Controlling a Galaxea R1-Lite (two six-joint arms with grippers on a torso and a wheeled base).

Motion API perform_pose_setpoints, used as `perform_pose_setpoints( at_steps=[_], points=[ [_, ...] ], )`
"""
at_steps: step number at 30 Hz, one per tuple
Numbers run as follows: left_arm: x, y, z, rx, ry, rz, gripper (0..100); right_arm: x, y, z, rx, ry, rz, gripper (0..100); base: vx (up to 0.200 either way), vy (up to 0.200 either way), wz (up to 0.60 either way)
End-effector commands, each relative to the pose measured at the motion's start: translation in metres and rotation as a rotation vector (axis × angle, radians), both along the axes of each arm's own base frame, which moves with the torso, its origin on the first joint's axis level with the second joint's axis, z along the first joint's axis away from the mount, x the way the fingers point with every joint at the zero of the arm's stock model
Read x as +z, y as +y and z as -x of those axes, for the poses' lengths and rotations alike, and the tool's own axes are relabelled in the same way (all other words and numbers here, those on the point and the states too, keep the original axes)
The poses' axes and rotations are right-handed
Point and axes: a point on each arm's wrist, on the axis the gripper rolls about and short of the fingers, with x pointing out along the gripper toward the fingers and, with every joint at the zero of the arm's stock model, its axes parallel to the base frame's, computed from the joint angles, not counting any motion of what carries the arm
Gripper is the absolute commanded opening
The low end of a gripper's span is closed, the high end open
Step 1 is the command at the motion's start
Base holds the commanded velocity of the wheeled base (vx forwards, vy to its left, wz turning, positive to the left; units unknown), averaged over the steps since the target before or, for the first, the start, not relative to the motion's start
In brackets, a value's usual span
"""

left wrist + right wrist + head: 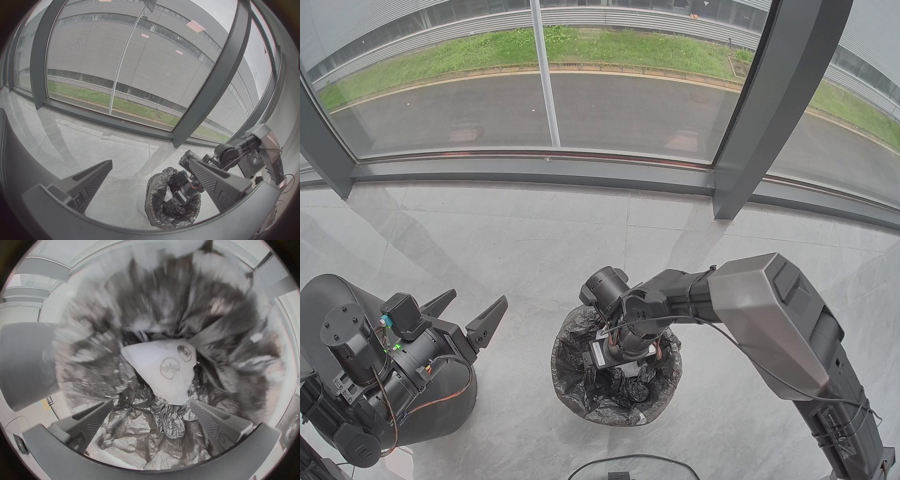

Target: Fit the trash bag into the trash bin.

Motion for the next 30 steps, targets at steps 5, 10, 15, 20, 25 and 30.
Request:
perform_pose_setpoints(
  at_steps=[5, 10, 15, 20, 25, 30],
  points=[
    [0.002, 0.0, 0.001, 0.0, -0.01, -0.002, 100, 0.142, -0.015, 0.036, -0.035, -0.264, -0.082, 100, 0.0, 0.0, 0.0],
    [0.002, 0.0, 0.001, 0.004, -0.012, -0.006, 100, 0.207, -0.048, 0.067, -0.068, -0.411, -0.076, 100, 0.0, 0.0, 0.0],
    [0.002, 0.0, 0.001, 0.004, -0.019, -0.023, 100, 0.233, -0.107, 0.104, -0.116, -0.475, 0.041, 100, 0.0, 0.0, 0.0],
    [0.003, -0.001, 0.003, -0.006, -0.027, -0.021, 100, 0.256, -0.175, 0.156, -0.179, -0.514, 0.043, 100, 0.0, 0.0, 0.0],
    [0.002, -0.004, 0.006, -0.019, -0.018, -0.025, 100, 0.261, -0.249, 0.223, -0.31, -0.575, 0.018, 100, 0.0, 0.0, 0.0],
    [-0.001, -0.006, 0.011, -0.038, -0.005, -0.035, 100, 0.251, -0.294, 0.285, -0.426, -0.664, -0.016, 100, 0.0, 0.0, 0.0]
  ],
)
